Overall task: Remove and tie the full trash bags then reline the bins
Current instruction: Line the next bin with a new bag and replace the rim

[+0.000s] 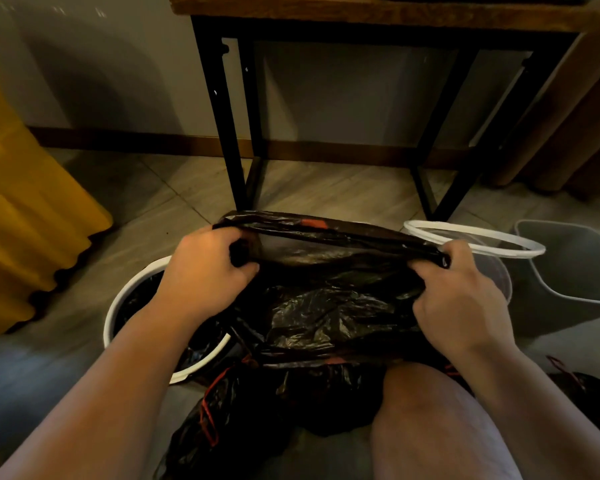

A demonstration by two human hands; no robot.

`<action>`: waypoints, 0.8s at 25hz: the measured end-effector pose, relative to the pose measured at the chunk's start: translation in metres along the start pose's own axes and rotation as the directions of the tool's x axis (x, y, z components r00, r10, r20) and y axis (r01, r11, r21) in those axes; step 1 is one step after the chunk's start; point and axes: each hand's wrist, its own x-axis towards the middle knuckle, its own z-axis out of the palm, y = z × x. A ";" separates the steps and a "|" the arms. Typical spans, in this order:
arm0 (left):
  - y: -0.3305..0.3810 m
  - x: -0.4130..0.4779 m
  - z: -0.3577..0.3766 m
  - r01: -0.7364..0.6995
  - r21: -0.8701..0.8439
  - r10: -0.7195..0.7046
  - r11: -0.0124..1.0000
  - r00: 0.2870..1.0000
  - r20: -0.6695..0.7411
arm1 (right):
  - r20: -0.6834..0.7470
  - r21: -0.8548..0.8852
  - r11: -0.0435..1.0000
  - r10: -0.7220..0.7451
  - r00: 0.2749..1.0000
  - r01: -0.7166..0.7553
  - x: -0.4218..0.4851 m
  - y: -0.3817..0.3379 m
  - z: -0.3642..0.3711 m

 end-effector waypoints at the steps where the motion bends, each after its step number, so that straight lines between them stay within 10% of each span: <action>1: 0.003 -0.001 -0.001 -0.001 -0.009 0.001 1.000 0.999 -0.048 | 0.020 -0.020 1.000 0.008 1.000 -0.007 0.000 0.000 0.000; 9: 0.019 -0.012 0.006 -0.030 0.217 0.017 0.976 0.998 0.065 | -0.084 -0.061 0.998 -0.007 0.996 0.002 0.001 0.004 0.000; 20: 0.024 -0.022 0.005 -0.009 0.469 -0.036 0.883 0.996 0.086 | 0.131 -0.108 0.994 0.039 0.991 -0.025 -0.002 0.010 0.014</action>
